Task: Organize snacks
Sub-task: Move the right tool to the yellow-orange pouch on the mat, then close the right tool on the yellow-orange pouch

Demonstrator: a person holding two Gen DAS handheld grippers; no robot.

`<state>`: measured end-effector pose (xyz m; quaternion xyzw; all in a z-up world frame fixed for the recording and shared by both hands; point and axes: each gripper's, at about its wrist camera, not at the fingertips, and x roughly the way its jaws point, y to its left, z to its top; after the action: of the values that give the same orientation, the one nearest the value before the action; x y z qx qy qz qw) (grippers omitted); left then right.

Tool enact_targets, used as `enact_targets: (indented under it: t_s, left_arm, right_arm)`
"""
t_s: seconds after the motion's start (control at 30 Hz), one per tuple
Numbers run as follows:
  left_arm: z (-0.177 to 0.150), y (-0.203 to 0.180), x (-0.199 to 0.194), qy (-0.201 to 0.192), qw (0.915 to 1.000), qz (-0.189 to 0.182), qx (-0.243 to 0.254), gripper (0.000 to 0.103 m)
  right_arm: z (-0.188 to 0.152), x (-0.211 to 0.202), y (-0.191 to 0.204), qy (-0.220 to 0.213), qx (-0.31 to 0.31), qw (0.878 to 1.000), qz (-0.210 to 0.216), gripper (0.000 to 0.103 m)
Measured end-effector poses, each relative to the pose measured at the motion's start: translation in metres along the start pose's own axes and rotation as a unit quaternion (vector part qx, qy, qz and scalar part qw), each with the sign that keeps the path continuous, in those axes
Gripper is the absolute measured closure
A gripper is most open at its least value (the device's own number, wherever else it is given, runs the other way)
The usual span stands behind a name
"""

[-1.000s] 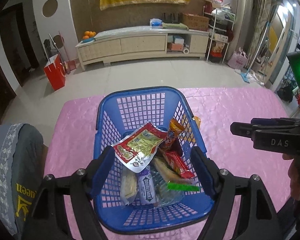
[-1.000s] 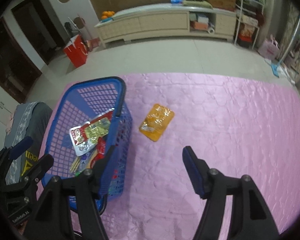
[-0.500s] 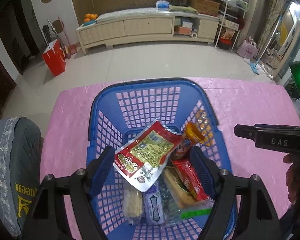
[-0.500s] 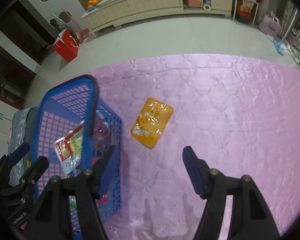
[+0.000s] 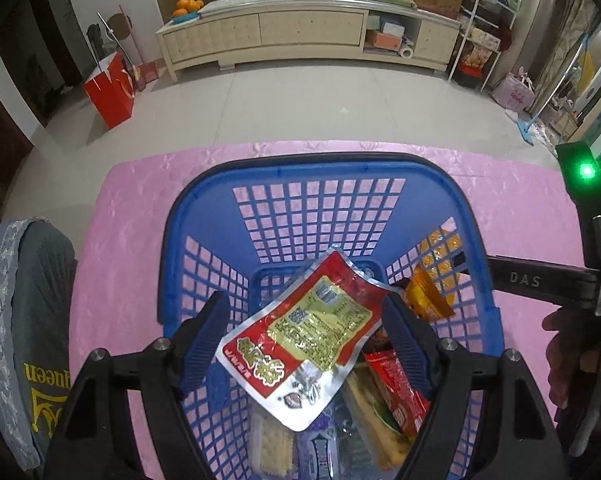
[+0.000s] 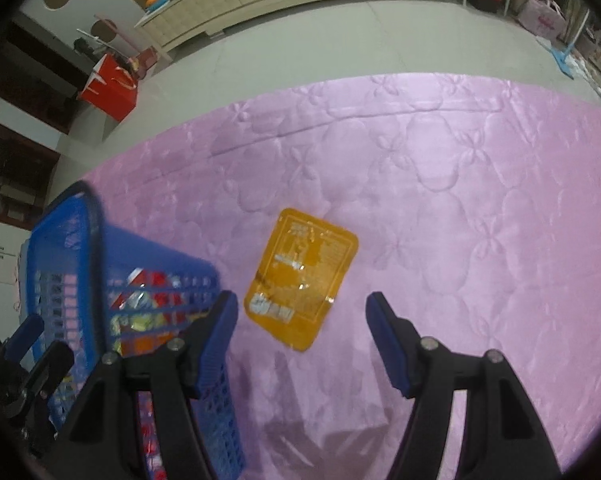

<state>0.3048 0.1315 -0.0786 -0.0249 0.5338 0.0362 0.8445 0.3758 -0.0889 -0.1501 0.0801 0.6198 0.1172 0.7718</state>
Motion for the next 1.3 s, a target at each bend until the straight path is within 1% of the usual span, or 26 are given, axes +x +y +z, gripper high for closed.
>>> enact_targets:
  t_s: [0.2, 0.33, 0.43, 0.57, 0.7, 0.77, 0.8, 0.87, 0.93, 0.97, 1.03, 1.07, 1.1, 1.2, 1.3]
  left_arm:
    - [0.005, -0.001, 0.017, 0.013, 0.9999, 0.005, 0.0, 0.027]
    - [0.006, 0.001, 0.023, 0.01, 0.9999, 0.004, -0.002, 0.027]
    - [0.006, 0.002, 0.023, 0.005, 0.9999, 0.011, 0.003, 0.027]
    - [0.006, 0.002, 0.024, 0.004, 0.9998, 0.015, 0.009, 0.027]
    - [0.007, 0.0, 0.023, -0.001, 0.9997, 0.019, 0.015, 0.027]
    - [0.007, 0.0, 0.024, -0.002, 0.9996, 0.024, 0.015, 0.027]
    - [0.007, -0.001, 0.024, -0.002, 0.9996, 0.026, 0.014, 0.027]
    - [0.006, -0.003, 0.026, 0.0, 0.9995, 0.026, 0.015, 0.027]
    - [0.004, -0.004, 0.027, -0.001, 0.9994, 0.029, 0.017, 0.027]
    - [0.003, -0.005, 0.027, 0.001, 0.9994, 0.03, 0.018, 0.027]
    - [0.002, -0.006, 0.027, 0.002, 0.9993, 0.031, 0.02, 0.027]
    - [0.001, -0.007, 0.027, 0.001, 0.9993, 0.031, 0.021, 0.027]
    - [0.0, -0.007, 0.026, 0.0, 0.9992, 0.032, 0.022, 0.027]
    - [-0.002, -0.008, 0.023, -0.002, 0.9994, 0.028, 0.02, 0.027]
    - [-0.004, -0.01, 0.016, -0.008, 0.9992, 0.028, 0.026, 0.027]
  right_arm:
    - [0.008, 0.022, -0.003, 0.011, 0.002, 1.0, -0.003, 0.032]
    - [0.012, 0.032, -0.002, 0.018, 0.001, 1.0, 0.001, 0.032]
    - [0.014, 0.035, 0.0, 0.015, -0.001, 1.0, 0.0, 0.032]
    - [0.019, 0.038, 0.011, 0.012, -0.014, 1.0, -0.019, 0.03]
    - [0.022, 0.04, 0.016, 0.012, -0.02, 0.999, -0.045, 0.03]
    - [0.02, 0.04, 0.015, 0.012, -0.028, 0.998, -0.049, 0.031]
    - [0.018, 0.04, 0.018, 0.014, -0.041, 0.997, -0.057, 0.033]
    - [0.013, 0.044, 0.03, 0.012, -0.085, 0.992, -0.089, 0.035]
    - [0.005, 0.045, 0.036, 0.001, -0.113, 0.987, -0.116, 0.039]
    - [0.002, 0.044, 0.038, -0.006, -0.121, 0.985, -0.12, 0.043]
    - [-0.003, 0.042, 0.039, -0.013, -0.128, 0.985, -0.118, 0.064]
    - [-0.006, 0.04, 0.039, -0.013, -0.134, 0.983, -0.122, 0.081]
    - [-0.008, 0.039, 0.039, -0.01, -0.139, 0.982, -0.125, 0.083]
    - [-0.014, 0.036, 0.033, 0.0, -0.146, 0.984, -0.104, 0.089]
    - [-0.024, 0.027, 0.024, -0.001, -0.136, 0.987, -0.082, 0.091]
